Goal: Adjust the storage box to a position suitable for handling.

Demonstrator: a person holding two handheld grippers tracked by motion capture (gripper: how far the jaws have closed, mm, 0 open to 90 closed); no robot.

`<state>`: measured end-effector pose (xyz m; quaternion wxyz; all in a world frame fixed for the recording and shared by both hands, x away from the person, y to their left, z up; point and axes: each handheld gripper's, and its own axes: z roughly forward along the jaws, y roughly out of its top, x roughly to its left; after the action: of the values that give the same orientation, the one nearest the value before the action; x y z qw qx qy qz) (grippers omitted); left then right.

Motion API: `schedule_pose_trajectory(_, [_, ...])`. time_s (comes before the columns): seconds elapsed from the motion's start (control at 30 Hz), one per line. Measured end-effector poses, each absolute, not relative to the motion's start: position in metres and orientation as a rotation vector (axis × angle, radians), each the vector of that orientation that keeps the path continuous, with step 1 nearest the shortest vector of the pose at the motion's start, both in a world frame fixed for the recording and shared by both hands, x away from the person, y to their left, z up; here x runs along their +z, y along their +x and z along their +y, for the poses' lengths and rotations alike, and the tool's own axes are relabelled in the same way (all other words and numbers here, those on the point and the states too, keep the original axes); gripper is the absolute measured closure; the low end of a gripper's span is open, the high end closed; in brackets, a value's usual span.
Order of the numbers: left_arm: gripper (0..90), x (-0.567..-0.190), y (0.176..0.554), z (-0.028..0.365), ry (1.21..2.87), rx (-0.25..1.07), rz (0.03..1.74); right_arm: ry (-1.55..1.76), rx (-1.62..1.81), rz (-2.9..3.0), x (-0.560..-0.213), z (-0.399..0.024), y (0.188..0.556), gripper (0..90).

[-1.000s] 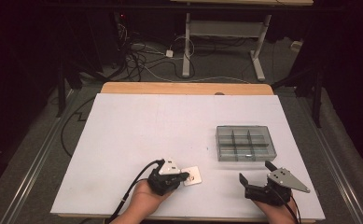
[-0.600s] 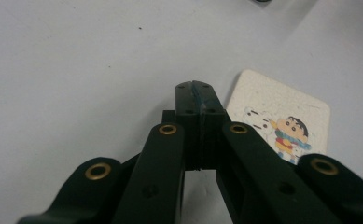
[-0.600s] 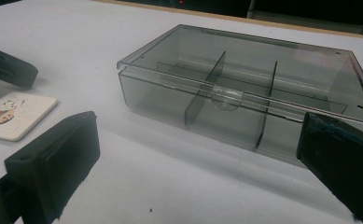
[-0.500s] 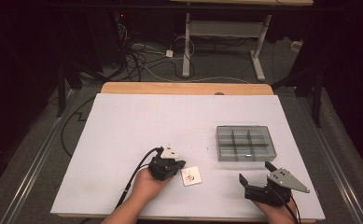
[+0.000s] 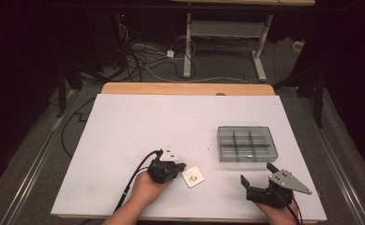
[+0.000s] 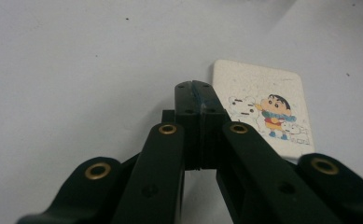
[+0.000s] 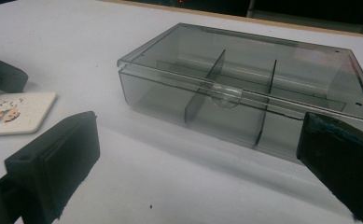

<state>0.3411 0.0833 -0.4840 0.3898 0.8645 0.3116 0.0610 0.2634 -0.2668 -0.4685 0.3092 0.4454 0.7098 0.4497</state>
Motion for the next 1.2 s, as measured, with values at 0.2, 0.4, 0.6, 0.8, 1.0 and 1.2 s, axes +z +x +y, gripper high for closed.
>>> schedule_pose_trajectory(0.2, [78.5, -0.478, 0.337, 0.09, 2.131, 0.145, 0.774, 1.175, 1.203, 1.87, -0.467, -0.267, 0.264, 0.0])
schedule_pose_trajectory(0.4, [40.5, -0.477, 0.327, 0.076, 2.127, 0.058, 0.645, 1.176, 1.206, 1.865, -0.466, -0.266, 0.26, 0.0])
schedule_pose_trajectory(0.6, [13.5, -0.483, 0.326, 0.051, 2.293, 0.104, 0.587, 1.195, 1.238, 1.855, -0.463, -0.265, 0.257, 0.0])
schedule_pose_trajectory(0.8, [8.3, -0.485, 0.327, 0.039, 2.363, 0.164, 0.577, 1.196, 1.226, 1.859, -0.465, -0.264, 0.259, 0.0])
schedule_pose_trajectory(1.0, [15.0, -0.485, 0.332, 0.036, 2.353, 0.165, 0.597, 1.193, 1.228, 1.862, -0.466, -0.262, 0.26, 0.0])
schedule_pose_trajectory(1.2, [31.9, -0.485, 0.33, 0.04, 2.323, 0.162, 0.58, 1.187, 1.224, 1.874, -0.467, -0.257, 0.26, 0.0])
